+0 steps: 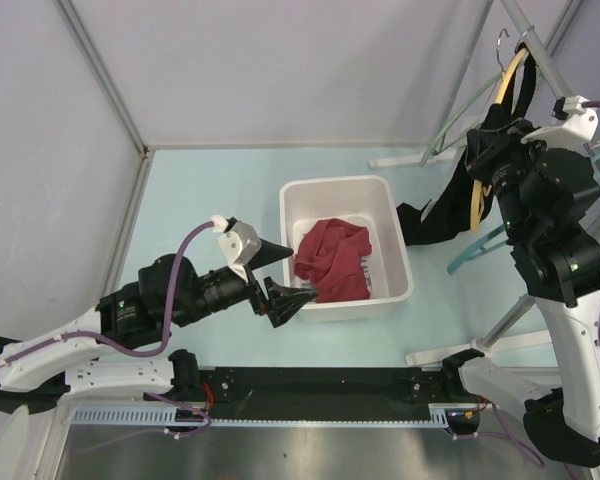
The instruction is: Remove the tank top from the hanger
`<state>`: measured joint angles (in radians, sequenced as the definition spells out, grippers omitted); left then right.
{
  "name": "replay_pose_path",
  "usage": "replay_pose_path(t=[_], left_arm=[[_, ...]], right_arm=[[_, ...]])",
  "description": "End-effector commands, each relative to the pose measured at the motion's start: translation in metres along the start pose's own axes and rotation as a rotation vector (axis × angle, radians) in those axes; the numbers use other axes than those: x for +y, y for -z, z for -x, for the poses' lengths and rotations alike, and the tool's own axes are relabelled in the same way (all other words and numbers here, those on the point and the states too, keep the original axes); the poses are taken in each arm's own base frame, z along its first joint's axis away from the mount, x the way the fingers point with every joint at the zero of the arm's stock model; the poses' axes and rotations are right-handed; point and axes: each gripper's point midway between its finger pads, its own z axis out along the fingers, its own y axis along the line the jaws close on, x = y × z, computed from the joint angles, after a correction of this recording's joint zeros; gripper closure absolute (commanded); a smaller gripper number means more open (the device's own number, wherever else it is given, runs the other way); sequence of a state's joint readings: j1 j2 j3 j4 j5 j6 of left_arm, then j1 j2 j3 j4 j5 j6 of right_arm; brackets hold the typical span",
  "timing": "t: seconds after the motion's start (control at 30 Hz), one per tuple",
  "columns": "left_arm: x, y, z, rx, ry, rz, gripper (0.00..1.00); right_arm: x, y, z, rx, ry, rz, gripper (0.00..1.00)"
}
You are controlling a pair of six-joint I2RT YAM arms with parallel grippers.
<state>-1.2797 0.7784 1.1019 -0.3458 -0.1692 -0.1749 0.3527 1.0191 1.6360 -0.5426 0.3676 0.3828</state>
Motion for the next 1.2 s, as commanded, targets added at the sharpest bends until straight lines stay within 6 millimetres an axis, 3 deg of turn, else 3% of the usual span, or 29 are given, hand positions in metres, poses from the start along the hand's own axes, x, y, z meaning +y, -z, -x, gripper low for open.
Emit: replay_pose_path(t=[0.0, 0.13, 0.57, 0.83, 0.97, 1.07, 1.1, 1.17], left_arm=[[-0.005, 0.002, 0.028, -0.073, 0.000, -0.027, 0.01], [-0.008, -0.001, 0.031, -0.076, -0.006, -0.039, 0.00], [-0.018, -0.008, 0.042, -0.097, 0.015, -0.094, 0.01], [-0.024, -0.005, 0.054, -0.131, 0.041, -0.128, 0.01], [-0.024, -0.001, 0.071, -0.169, 0.034, -0.127, 0.01], [-0.018, 0.005, 0.100, -0.219, -0.006, -0.085, 0.01], [-0.017, 0.014, 0.126, -0.272, -0.015, -0.073, 0.01], [-0.007, 0.010, 0.139, -0.269, -0.049, -0.004, 0.01]], right_arm=[[0.025, 0.032, 0.029, -0.054, -0.004, 0.165, 1.00], [0.027, 0.054, 0.024, 0.001, -0.014, 0.206, 1.00], [0.027, 0.128, 0.033, 0.040, -0.070, 0.328, 1.00], [0.067, 0.185, 0.044, 0.059, 0.017, 0.648, 1.00], [0.092, 0.214, 0.050, 0.079, 0.031, 0.838, 1.00], [0.108, 0.231, 0.056, 0.079, 0.022, 0.957, 1.00], [0.113, 0.231, 0.060, 0.074, 0.018, 0.986, 1.00], [0.123, 0.237, 0.056, 0.112, -0.001, 1.058, 1.00]])
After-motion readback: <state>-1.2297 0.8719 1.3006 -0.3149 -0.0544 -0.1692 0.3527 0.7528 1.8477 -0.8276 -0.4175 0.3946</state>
